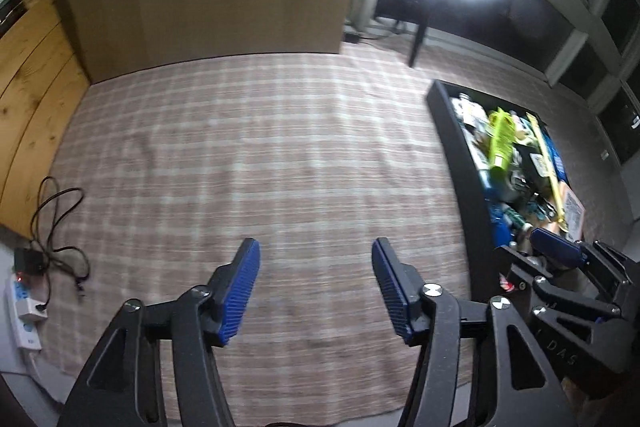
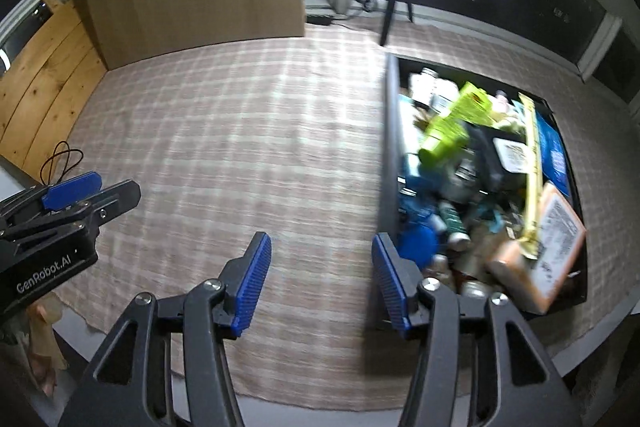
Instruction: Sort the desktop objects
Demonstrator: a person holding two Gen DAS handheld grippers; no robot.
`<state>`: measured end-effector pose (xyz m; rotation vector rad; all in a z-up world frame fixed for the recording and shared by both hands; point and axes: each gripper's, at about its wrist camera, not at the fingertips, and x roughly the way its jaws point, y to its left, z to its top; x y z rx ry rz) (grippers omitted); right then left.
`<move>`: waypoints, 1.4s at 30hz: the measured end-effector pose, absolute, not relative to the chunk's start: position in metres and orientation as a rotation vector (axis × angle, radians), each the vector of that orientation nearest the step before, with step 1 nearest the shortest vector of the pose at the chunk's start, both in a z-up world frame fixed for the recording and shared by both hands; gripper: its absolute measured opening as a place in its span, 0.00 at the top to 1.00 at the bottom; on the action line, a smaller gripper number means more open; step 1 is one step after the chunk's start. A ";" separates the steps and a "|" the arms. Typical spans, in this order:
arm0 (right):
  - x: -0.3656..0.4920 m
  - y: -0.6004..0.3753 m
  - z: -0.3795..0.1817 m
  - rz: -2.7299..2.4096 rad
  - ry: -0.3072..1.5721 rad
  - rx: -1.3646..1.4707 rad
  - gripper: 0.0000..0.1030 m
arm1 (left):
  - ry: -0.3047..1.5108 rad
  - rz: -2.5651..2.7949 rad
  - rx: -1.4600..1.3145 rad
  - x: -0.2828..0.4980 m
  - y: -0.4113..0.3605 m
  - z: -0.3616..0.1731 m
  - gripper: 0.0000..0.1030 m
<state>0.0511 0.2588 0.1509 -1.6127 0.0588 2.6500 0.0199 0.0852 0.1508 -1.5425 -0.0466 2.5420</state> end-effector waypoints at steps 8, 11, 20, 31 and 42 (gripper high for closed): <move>0.037 0.199 0.146 2.702 0.034 -1.590 0.41 | -0.068 2.576 -1.579 0.017 0.041 0.143 0.37; 0.031 0.184 0.141 2.715 0.043 -1.587 0.41 | -0.074 2.582 -1.605 0.013 0.027 0.137 0.33; 0.012 0.151 0.123 2.714 0.058 -1.588 0.41 | -0.075 2.606 -1.664 -0.001 -0.006 0.118 0.32; 0.000 0.132 0.104 2.693 0.048 -1.600 0.41 | -0.107 2.601 -1.706 -0.009 -0.027 0.099 0.32; -0.007 0.130 0.093 2.666 0.058 -1.615 0.41 | -0.107 2.595 -1.701 -0.013 -0.031 0.092 0.30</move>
